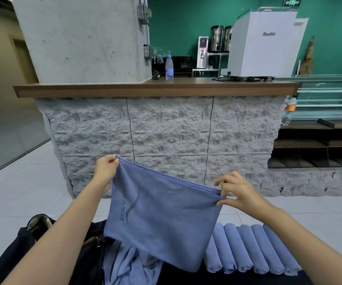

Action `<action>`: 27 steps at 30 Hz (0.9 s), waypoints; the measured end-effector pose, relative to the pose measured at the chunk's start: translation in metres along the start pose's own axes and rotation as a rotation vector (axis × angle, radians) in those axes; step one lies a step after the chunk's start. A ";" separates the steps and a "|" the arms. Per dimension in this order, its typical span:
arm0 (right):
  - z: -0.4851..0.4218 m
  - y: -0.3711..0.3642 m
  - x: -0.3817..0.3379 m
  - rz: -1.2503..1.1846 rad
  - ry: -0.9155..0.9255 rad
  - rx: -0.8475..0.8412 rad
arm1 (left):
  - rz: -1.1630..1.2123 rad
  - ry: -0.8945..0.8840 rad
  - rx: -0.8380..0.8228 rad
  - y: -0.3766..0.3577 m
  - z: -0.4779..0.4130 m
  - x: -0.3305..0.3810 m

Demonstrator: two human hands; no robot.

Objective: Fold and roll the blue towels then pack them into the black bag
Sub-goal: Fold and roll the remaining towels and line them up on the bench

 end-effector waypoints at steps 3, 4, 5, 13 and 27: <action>-0.004 0.001 0.015 -0.035 -0.155 -0.129 | -0.009 0.006 -0.004 -0.001 0.002 -0.004; -0.005 0.002 0.022 -0.085 -0.243 -0.159 | 0.003 0.006 -0.019 -0.002 0.004 -0.003; -0.008 0.007 0.026 -0.141 -0.302 -0.131 | 0.040 -0.001 -0.043 -0.005 0.007 0.001; -0.008 0.036 0.064 -0.342 -0.549 0.139 | 0.193 0.012 -0.156 -0.016 0.026 0.005; 0.014 0.035 0.055 -0.677 -0.495 -0.063 | 0.382 -0.038 -0.480 -0.010 0.070 0.028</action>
Point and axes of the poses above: each hand's wrist, its own z-axis away from the middle knuckle, its own y-axis out of the back of the hand, x = y × z, the point moved 8 cm from there along -z, towards the middle knuckle, and after that the axes turned 8 degrees about -x, right-handed, at the moved point
